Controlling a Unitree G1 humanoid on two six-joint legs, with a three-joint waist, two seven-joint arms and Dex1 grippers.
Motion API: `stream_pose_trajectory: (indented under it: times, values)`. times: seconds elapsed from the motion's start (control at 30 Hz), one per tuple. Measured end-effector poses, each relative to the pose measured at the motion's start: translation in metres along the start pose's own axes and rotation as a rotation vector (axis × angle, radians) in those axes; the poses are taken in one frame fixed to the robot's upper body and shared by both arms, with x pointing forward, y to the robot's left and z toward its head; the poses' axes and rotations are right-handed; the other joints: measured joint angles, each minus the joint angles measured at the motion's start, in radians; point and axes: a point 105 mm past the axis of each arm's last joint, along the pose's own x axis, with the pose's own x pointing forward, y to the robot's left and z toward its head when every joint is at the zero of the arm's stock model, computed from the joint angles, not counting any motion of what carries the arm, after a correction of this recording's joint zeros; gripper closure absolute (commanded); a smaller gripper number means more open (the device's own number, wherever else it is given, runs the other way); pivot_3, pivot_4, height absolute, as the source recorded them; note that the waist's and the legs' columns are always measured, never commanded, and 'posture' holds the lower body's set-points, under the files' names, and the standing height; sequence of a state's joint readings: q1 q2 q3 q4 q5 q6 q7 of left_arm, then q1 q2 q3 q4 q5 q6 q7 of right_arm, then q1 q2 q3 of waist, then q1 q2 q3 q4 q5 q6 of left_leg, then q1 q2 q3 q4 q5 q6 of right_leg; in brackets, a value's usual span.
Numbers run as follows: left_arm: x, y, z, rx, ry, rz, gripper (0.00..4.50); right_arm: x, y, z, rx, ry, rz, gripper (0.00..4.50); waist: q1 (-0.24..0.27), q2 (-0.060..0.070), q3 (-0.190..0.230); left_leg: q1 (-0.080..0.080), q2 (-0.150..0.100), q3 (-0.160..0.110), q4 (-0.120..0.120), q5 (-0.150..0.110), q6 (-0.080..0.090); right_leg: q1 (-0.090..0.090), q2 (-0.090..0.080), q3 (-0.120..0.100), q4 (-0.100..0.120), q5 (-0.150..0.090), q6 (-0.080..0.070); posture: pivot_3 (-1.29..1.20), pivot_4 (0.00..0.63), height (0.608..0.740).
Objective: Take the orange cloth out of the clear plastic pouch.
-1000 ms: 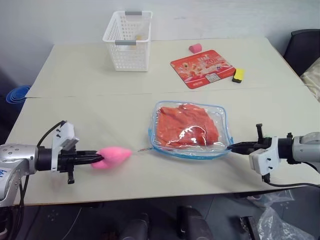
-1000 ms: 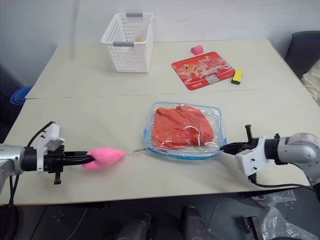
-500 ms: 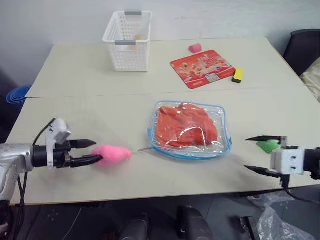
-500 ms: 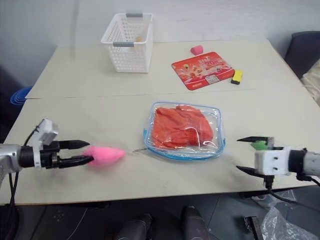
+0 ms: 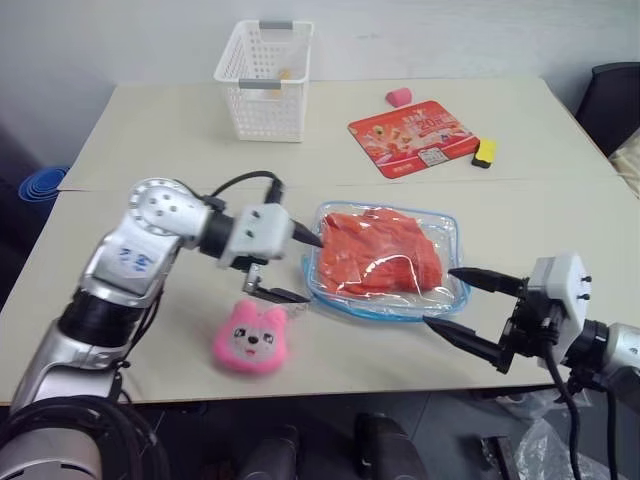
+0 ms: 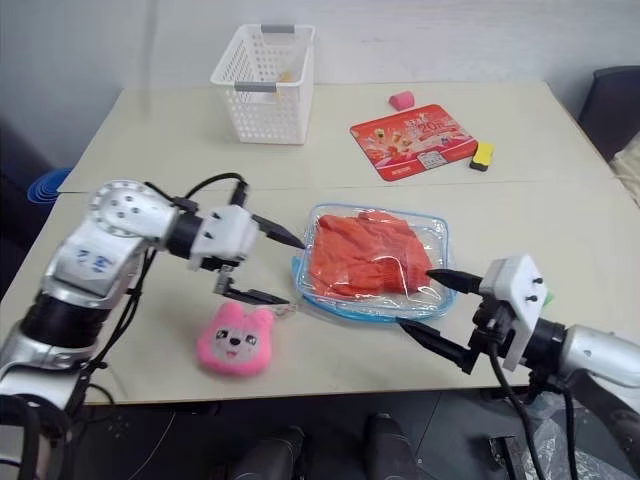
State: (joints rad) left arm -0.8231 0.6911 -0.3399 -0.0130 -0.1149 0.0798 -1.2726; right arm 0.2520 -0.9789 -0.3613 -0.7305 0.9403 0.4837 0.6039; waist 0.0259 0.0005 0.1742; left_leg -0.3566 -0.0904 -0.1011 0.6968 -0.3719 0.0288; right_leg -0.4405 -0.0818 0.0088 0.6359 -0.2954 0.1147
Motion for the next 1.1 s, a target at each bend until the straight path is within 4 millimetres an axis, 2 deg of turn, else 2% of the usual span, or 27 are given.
stream_pose_trajectory:
  times: [0.1, 0.2, 0.37, 0.47, 0.63, 0.67, 0.87, 0.9, 1.0, 1.07, 1.1]
  values:
    - [0.013, -0.002, -0.014, 0.07, 0.04, -0.016, 0.02, 0.0, 0.003, -0.003, 0.004, 0.012, -0.009, 0.0, 0.001, 0.0, 0.0, -0.001, 0.0, 0.0, 0.0, 0.0, 0.0, -0.001, 0.0, 0.0, 0.001, 0.0, 0.0, 0.0, 0.15, 0.74]
    - [0.024, -0.003, -0.019, 0.131, 0.046, -0.024, 0.02, -0.001, 0.005, -0.008, 0.011, 0.022, -0.021, 0.0, 0.003, 0.0, 0.0, -0.001, -0.001, 0.0, 0.001, 0.0, 0.0, -0.001, 0.0, 0.0, 0.001, 0.0, 0.0, 0.0, 0.15, 0.74]
    - [0.042, 0.001, -0.014, 0.161, -0.004, 0.008, 0.02, -0.001, 0.007, -0.01, -0.005, 0.03, -0.03, 0.0, 0.007, 0.0, 0.0, -0.001, -0.001, 0.0, 0.001, 0.0, 0.0, -0.001, 0.0, 0.0, 0.001, 0.0, 0.0, 0.0, 0.15, 0.74]
    - [0.046, 0.002, -0.017, 0.166, 0.006, 0.017, 0.63, -0.001, 0.007, -0.012, -0.008, 0.034, -0.03, 0.0, 0.005, 0.0, 0.0, -0.001, -0.001, 0.0, 0.001, 0.0, 0.0, -0.001, 0.0, 0.0, 0.001, 0.0, 0.001, 0.0, 0.15, 0.74]
    - [0.046, 0.001, -0.017, 0.176, 0.009, 0.015, 2.05, -0.001, 0.008, -0.012, -0.017, 0.032, -0.022, 0.0, 0.002, 0.0, 0.0, -0.001, 0.0, 0.0, 0.001, 0.0, 0.0, -0.002, 0.0, 0.0, 0.002, 0.0, 0.001, 0.0, 0.15, 0.74]
    - [0.045, 0.001, -0.017, 0.177, 0.01, 0.014, 2.47, -0.001, 0.008, -0.012, -0.021, 0.032, -0.022, 0.0, 0.003, 0.0, 0.0, -0.001, -0.001, 0.0, 0.001, 0.0, 0.0, -0.002, 0.0, 0.0, 0.002, 0.0, 0.001, 0.0, 0.15, 0.74]
    - [0.048, -0.006, -0.02, 0.156, 0.009, 0.001, 4.35, -0.001, 0.008, -0.012, -0.033, 0.034, -0.014, 0.0, 0.003, 0.0, 0.0, -0.001, -0.001, 0.0, 0.001, 0.0, 0.0, -0.002, 0.0, 0.0, 0.002, 0.0, 0.001, 0.0, 0.15, 0.74]
    - [0.048, -0.007, -0.021, 0.147, 0.007, -0.002, 4.47, -0.001, 0.007, -0.012, -0.036, 0.037, -0.014, 0.0, 0.003, 0.0, 0.0, -0.001, -0.001, 0.0, 0.001, 0.0, 0.0, -0.002, 0.0, 0.0, 0.002, 0.0, 0.001, 0.0, 0.15, 0.74]
    - [0.051, -0.015, -0.021, 0.086, -0.011, -0.012, 4.47, -0.001, 0.008, -0.013, -0.044, 0.043, -0.008, 0.0, 0.003, 0.0, 0.0, -0.001, -0.001, 0.0, 0.001, 0.0, 0.0, -0.002, 0.0, 0.0, 0.002, 0.0, 0.001, 0.0, 0.15, 0.74]
    - [0.052, -0.016, -0.014, -0.044, -0.077, 0.013, 4.47, -0.002, 0.008, -0.014, -0.05, 0.048, -0.007, 0.0, 0.003, 0.0, 0.0, -0.001, -0.001, 0.0, 0.001, 0.0, 0.0, -0.002, 0.0, 0.0, 0.002, 0.0, 0.001, 0.0, 0.15, 0.74]
    - [0.052, -0.014, -0.009, -0.092, -0.112, 0.029, 4.5, -0.002, 0.008, -0.014, -0.053, 0.05, -0.004, 0.38, 0.004, 0.0, 0.0, -0.001, -0.001, 0.0, 0.001, 0.0, 0.0, -0.002, 0.0, 0.0, 0.002, 0.0, 0.001, 0.0, 0.15, 0.74]
